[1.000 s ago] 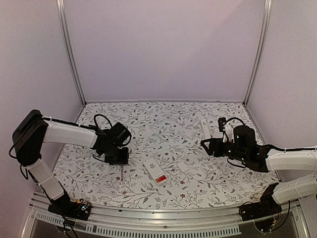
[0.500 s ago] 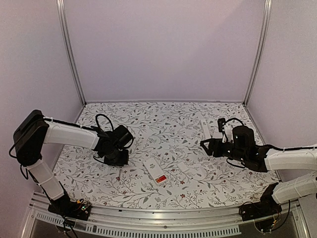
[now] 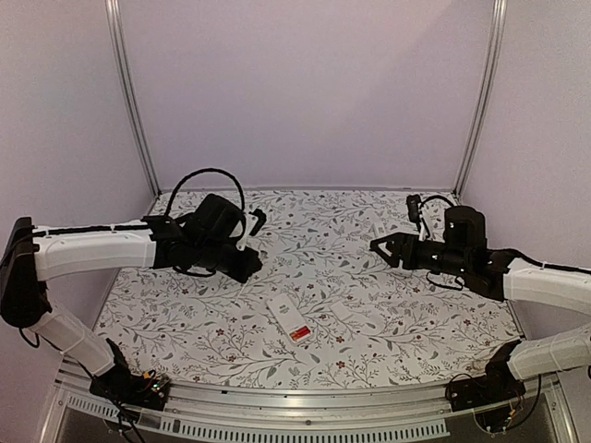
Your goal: Unload the batteries from the remote control
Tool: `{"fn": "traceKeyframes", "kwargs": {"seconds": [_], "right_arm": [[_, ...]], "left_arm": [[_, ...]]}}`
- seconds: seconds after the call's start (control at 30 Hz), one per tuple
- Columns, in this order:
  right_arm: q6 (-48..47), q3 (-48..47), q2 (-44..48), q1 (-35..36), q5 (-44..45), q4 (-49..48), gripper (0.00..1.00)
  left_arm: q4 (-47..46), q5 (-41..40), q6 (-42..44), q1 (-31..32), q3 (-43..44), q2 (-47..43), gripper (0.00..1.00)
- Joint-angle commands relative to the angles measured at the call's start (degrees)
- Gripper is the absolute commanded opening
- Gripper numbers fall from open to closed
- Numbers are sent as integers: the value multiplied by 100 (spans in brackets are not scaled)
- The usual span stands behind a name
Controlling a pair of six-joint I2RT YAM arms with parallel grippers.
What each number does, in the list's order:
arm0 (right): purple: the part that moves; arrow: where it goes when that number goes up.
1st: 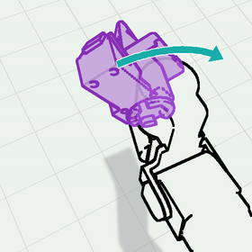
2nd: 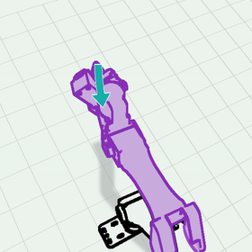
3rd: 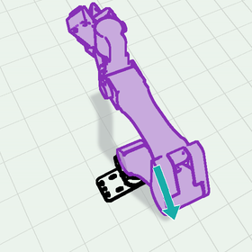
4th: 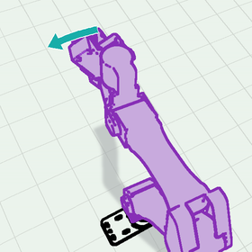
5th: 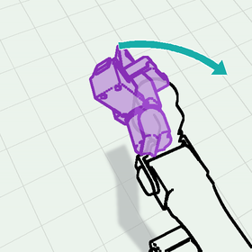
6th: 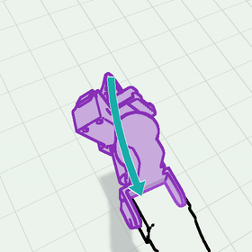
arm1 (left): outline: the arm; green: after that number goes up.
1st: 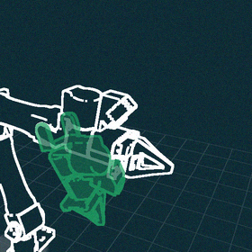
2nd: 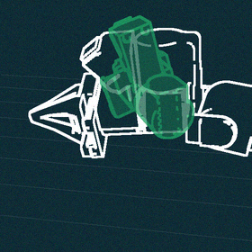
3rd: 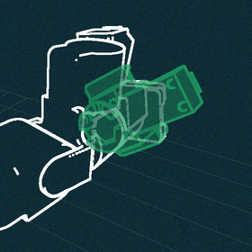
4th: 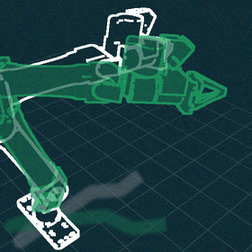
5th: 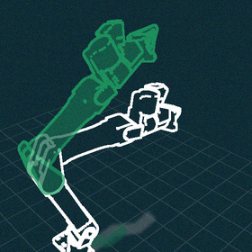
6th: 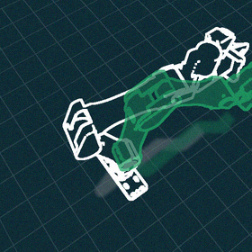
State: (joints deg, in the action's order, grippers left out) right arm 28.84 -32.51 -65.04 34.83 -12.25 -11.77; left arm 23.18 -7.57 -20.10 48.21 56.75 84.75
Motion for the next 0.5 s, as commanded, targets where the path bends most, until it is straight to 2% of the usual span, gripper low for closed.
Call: {"fn": "traceKeyframes", "kwargs": {"seconds": [0.0,0.2,0.47], "right_arm": [[267,-725,-293,-1,-1424,444,61],[848,-1287,-672,399,-1698,397,60],[1413,-1732,-1492,956,-1701,373,54]], "left_arm": [[-856,1551,1796,146,209,-177,0],[-1278,1435,2835,436,440,32,0],[-1587,1314,3140,833,137,-27,0]]}}
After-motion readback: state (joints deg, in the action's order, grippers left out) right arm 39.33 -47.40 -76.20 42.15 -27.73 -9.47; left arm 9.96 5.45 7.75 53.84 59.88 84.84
